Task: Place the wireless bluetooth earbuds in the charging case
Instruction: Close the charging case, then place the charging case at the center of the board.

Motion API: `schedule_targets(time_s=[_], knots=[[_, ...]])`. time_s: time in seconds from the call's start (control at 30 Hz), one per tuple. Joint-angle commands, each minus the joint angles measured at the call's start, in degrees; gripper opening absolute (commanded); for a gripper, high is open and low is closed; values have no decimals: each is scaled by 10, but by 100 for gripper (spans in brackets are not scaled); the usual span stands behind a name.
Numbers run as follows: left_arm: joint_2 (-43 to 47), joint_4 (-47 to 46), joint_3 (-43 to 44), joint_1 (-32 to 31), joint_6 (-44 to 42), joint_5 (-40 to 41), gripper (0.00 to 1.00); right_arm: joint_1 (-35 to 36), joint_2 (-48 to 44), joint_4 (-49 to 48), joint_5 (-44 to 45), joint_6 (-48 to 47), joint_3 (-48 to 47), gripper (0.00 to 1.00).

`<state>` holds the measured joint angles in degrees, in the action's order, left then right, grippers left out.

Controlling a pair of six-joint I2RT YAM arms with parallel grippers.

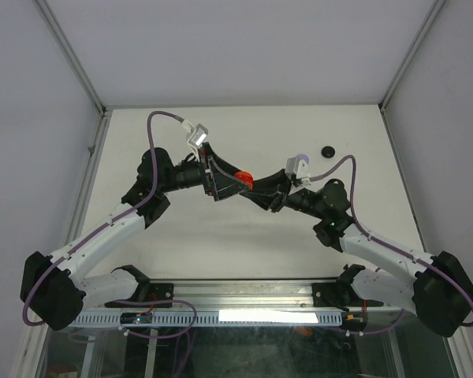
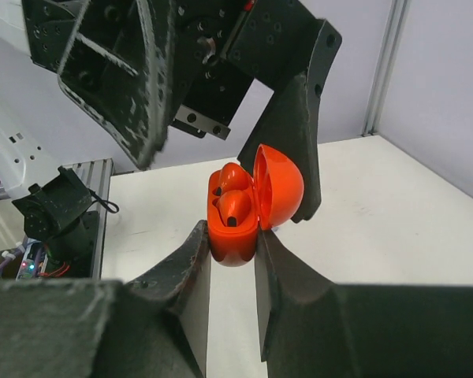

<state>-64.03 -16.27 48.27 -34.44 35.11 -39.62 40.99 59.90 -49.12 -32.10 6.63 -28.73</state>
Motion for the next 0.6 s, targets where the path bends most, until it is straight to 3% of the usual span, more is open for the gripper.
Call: schedule_targets(time_s=[0.0,0.37,0.47,0.57], knots=[[0,-98,6,1,44,-56,84,0,6,-2,-19,22,-28,0],[8,-154,-10,1,62,-105,80,-5,13,60,-14,47,-24,0],[21,-98,0,2,19,-84,80,-6,5,85,-7,44,-19,0],[45,39,28,4,-65,13,82,-14,-2,153,29,45,-20,0]])
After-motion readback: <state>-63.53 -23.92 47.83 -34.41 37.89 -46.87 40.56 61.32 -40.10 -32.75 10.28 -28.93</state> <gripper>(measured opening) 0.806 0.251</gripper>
